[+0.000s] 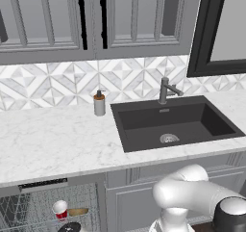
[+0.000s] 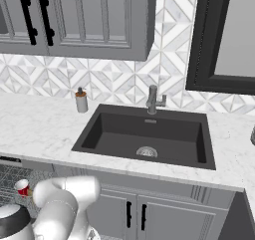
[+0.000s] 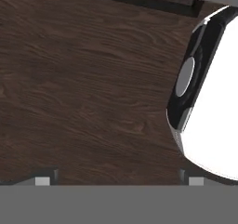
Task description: Pick up the cup and bowl from the counter, place them in the dishwasher, and close the dishwasher door.
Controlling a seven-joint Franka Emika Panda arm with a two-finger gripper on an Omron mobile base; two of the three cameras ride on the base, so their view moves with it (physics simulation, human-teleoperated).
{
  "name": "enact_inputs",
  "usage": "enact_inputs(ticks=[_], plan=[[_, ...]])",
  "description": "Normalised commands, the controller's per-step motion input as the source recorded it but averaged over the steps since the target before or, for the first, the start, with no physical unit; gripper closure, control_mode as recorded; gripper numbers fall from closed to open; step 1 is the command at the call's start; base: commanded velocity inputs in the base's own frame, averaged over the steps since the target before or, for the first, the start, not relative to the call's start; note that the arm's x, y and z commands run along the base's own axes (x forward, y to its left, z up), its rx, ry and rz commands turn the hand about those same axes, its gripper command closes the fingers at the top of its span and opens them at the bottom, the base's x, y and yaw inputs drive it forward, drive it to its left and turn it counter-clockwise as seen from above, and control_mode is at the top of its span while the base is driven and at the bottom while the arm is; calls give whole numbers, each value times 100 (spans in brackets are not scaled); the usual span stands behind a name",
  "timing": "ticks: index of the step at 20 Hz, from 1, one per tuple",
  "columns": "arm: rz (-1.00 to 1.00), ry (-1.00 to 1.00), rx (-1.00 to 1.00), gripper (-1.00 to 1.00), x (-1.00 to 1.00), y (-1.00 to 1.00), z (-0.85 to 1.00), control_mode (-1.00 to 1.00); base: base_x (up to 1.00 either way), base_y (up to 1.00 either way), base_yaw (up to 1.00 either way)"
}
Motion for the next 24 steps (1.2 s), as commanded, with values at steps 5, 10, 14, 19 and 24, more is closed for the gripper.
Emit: enact_inputs(ticks=[5,10,14,19,24], plan=[[4,-3,0,-100,-100,-11,-55,-100,0,0,0],[1,-4,0,-100,-74,-7,-59,-100,0,0,0],[0,-3,0,-100,-4,-8,-26,-100,0,0,0],[0,-10,-2,-100,0,-15,-7,-100,0,0,0],[-11,-28,-15,-100,-3,1,0,-100,0,0,0]])
